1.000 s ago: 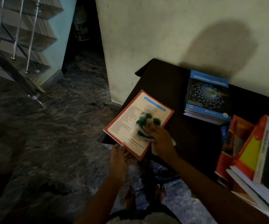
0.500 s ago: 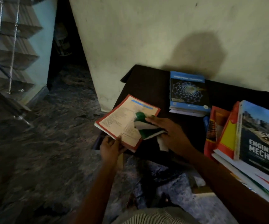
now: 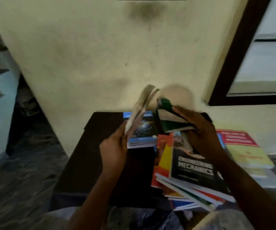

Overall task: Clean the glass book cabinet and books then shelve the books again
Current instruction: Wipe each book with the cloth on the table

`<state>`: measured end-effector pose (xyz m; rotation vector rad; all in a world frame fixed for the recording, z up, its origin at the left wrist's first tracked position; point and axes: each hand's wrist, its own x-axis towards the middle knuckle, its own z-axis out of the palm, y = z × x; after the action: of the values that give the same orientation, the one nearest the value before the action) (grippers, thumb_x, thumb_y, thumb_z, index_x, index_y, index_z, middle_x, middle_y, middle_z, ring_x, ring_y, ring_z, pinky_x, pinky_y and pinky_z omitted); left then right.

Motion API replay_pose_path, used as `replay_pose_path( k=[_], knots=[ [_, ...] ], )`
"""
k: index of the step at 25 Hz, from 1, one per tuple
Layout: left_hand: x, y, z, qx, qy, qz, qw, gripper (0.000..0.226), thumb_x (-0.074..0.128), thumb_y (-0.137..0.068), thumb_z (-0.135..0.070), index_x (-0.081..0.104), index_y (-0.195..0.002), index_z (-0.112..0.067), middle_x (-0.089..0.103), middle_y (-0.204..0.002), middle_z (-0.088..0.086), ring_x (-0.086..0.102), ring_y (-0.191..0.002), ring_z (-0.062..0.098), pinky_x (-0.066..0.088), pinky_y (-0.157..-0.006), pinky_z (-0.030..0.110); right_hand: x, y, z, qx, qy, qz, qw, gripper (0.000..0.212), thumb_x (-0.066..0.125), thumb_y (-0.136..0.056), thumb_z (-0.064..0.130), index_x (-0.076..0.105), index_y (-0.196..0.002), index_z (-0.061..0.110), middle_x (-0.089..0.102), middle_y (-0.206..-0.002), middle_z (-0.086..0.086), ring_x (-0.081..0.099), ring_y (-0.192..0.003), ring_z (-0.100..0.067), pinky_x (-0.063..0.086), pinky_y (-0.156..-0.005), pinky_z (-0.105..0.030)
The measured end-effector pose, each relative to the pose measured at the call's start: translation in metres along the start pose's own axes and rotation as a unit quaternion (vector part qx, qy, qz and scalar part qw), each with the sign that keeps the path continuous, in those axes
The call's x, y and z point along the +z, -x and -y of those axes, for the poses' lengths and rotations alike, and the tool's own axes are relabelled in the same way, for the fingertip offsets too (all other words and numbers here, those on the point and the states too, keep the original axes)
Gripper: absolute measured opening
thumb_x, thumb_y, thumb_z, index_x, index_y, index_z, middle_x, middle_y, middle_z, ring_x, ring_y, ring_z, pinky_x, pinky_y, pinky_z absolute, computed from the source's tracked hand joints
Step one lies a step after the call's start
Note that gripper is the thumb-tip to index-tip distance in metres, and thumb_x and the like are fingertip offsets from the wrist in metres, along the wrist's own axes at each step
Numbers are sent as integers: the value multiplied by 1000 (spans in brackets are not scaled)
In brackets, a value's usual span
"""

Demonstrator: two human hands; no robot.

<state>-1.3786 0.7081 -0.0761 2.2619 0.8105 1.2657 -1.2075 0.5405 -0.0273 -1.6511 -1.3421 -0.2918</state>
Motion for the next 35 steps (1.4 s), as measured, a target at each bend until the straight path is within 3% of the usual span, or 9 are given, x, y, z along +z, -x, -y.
replay_pose_path(
  k=[3, 6, 9, 17, 21, 23, 27, 31, 35],
  knots=[
    [52, 24, -25, 85, -38, 79, 993, 42, 48, -82, -28, 53, -123, -36, 73, -85, 8, 70, -67, 26, 50, -57, 29, -46, 35, -21, 34, 1, -30, 999, 56, 45, -76, 13, 44, -129, 30, 42, -129, 36, 40, -120, 16, 32, -102, -9],
    [85, 67, -28, 249, -52, 113, 960, 40, 48, -83, -21, 56, -122, -29, 66, -118, 4, 63, -107, 22, 38, -94, 24, -66, 71, -42, 20, 47, 3, 999, 66, 56, -75, -4, 43, -132, 29, 39, -133, 25, 37, -124, 13, 31, -102, -8],
    [108, 90, -35, 310, 13, 145, 940, 39, 45, -92, -22, 50, -131, -18, 50, -136, 0, 42, -130, 19, 26, -111, 32, -78, 93, -52, 25, 41, 51, 998, 56, 50, -80, 8, 44, -132, 29, 40, -136, 19, 39, -128, -1, 32, -104, -12],
    [113, 103, -42, 394, -14, 254, 883, 35, 49, -92, -32, 52, -126, -21, 47, -140, -1, 34, -136, 20, 11, -118, 40, -83, 93, -82, 58, 52, 99, 992, 55, 54, -81, 14, 41, -133, 27, 41, -134, 10, 33, -121, 3, 33, -95, -18],
    [78, 73, -43, 184, 89, 232, 951, 35, 49, -92, -37, 51, -126, -29, 48, -132, -10, 41, -125, 3, 28, -105, 17, -60, 79, -85, 54, 35, 132, 989, 53, 41, -79, 26, 41, -133, 25, 45, -133, 7, 38, -122, -7, 34, -100, -20],
    [74, 51, -5, -19, 133, 189, 973, 27, 55, -92, -26, 56, -119, -28, 56, -123, -7, 53, -110, 7, 41, -94, 24, -42, 65, -81, 41, 32, 125, 991, 55, 46, -79, 17, 43, -133, 21, 47, -132, 4, 39, -121, -12, 36, -101, -29],
    [101, -2, 113, -436, 184, 179, 863, 40, 54, -91, -44, 56, -114, -11, 59, -121, 15, 58, -106, 29, 47, -94, 48, 8, 27, -72, 38, 44, 94, 994, 61, 52, -68, -4, 56, -127, 11, 47, -129, 5, 43, -116, -16, 35, -99, -25],
    [148, -35, 136, -561, 282, 212, 748, 39, 58, -91, -35, 51, -113, -3, 50, -109, 14, 53, -95, 29, 46, -83, 41, 48, 2, -69, 51, 76, 81, 992, 62, 53, -64, -5, 58, -125, 9, 48, -127, 4, 44, -113, -16, 32, -95, -17],
    [164, -47, 159, -543, 243, 251, 764, 53, 70, -83, -18, 48, -123, 8, 53, -118, 24, 53, -80, 22, 46, -58, 28, 76, -4, -64, 89, 116, 86, 986, 62, 55, -66, -3, 56, -126, 10, 47, -126, 5, 44, -113, -12, 28, -96, -8]
  ],
)
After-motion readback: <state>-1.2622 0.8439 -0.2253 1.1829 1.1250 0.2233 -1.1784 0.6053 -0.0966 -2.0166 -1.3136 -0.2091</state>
